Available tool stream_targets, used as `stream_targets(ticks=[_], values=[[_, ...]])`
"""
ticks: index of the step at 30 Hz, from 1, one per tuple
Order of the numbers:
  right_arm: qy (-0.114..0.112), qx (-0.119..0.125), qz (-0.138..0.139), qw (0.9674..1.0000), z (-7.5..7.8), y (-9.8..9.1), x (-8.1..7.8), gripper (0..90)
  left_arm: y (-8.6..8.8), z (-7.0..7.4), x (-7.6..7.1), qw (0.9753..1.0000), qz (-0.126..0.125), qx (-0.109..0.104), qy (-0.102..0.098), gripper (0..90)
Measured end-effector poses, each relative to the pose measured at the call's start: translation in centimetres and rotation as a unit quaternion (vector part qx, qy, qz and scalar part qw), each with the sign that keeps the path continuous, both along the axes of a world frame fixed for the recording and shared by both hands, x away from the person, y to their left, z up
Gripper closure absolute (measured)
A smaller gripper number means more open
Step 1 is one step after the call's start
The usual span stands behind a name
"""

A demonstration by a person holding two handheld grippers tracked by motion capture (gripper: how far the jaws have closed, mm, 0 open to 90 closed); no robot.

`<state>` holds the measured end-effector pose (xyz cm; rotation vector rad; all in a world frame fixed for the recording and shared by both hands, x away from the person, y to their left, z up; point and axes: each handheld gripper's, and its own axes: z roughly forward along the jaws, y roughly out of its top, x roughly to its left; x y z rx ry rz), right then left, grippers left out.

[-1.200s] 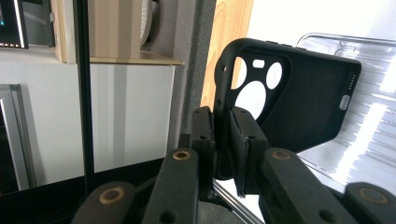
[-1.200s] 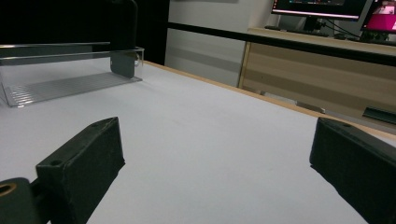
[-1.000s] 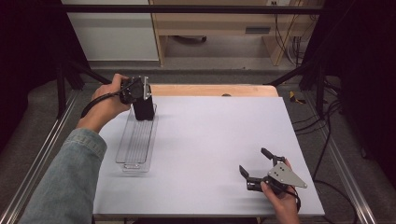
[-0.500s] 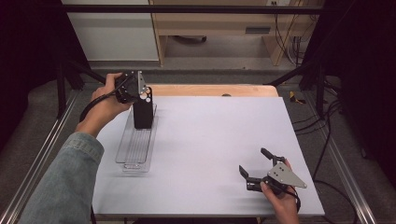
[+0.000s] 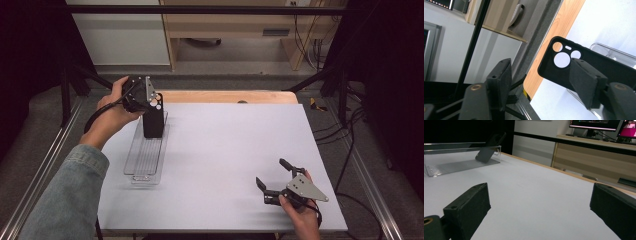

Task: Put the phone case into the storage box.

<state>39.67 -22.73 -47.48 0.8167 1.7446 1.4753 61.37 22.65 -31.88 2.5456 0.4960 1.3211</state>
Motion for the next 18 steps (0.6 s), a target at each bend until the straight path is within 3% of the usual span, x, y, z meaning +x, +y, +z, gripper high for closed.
stream_targets(ticks=[6, 12, 18], values=[[0.000, 0.000, 0.000, 1.0000, 0.00, 0.02, 0.00, 3.4, 0.13, -0.25, -0.01, 0.9998, 0.008, -0.017, 0.000, 27.9], [0.000, 0.000, 0.000, 1.0000, 0.00, 0.02, 0.00, 3.4, 0.28, -0.41, -0.04, 0.9997, 0.016, -0.020, -0.001, 21.9], [0.000, -0.002, 0.000, 1.0000, 0.00, 0.04, 0.00, 3.4, 0.27, -0.52, -0.14, 0.9989, 0.019, -0.043, 0.000, 16.5]])
